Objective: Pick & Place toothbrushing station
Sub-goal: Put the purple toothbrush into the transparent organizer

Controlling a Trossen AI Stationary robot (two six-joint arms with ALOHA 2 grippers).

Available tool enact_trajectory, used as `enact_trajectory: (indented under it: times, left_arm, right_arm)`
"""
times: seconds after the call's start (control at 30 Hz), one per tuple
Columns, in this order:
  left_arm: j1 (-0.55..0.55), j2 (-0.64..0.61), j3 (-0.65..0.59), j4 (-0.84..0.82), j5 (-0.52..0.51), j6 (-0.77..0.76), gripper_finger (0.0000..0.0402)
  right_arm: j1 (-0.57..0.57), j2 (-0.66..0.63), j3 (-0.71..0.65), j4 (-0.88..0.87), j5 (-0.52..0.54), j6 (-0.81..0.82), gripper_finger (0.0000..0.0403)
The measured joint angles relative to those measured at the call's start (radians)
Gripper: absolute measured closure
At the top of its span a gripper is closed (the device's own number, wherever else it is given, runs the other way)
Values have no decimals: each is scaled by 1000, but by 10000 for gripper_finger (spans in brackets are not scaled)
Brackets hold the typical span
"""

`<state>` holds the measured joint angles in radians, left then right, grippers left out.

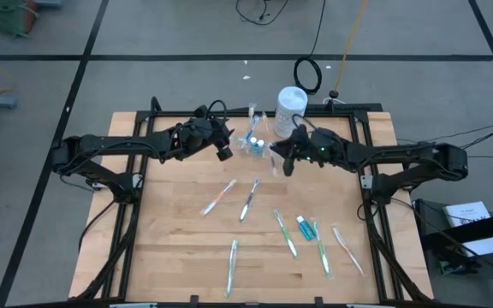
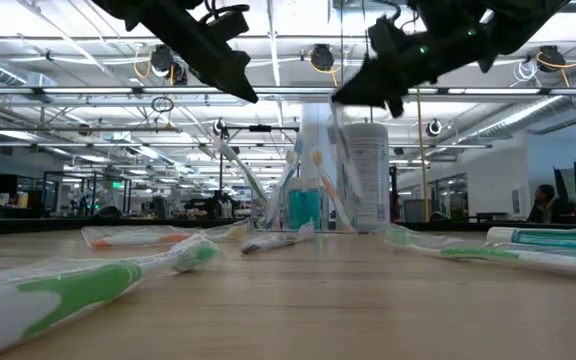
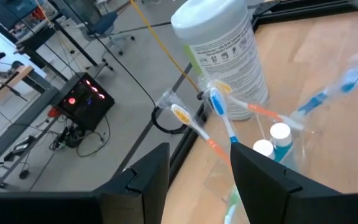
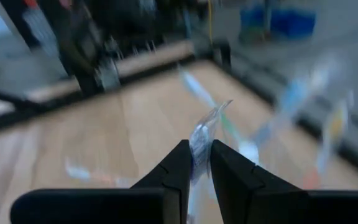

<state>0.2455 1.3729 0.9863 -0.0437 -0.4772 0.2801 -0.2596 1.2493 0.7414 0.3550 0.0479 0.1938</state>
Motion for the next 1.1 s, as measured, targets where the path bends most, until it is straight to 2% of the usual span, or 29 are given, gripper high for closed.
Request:
enact_trajectory:
  times: [0.17, 0.27, 0.37, 0.5, 0.57, 0.77, 1.0, 1.1]
  left_arm:
    - [0, 0, 0, -1, 7, -5, 224]
    - [0, 0, 0, -13, 9, -8, 224]
    - [0, 0, 0, -29, 10, -29, 224]
    - [0, 0, 0, -36, 10, -28, 224]
    - [0, 0, 0, -37, 10, -28, 224]
    - [0, 1, 0, -37, 10, -27, 224]
    - [0, 1, 0, -36, 10, -31, 224]
    - [0, 1, 0, -36, 10, -33, 224]
  right_arm:
    - [0, 32, 0, 291, 26, -137, 354]
    - [0, 59, 2, 407, 138, -238, 354]
    - [-10, 67, 0, 425, 241, -304, 354]
    - [-29, 70, 0, 379, 358, -312, 354]
    - [-39, 70, 0, 338, 382, -311, 354]
    - [-53, 71, 0, 161, 382, -204, 354]
    - [-53, 70, -27, 125, 367, -100, 354]
    - [-51, 70, -55, 103, 367, -137, 353]
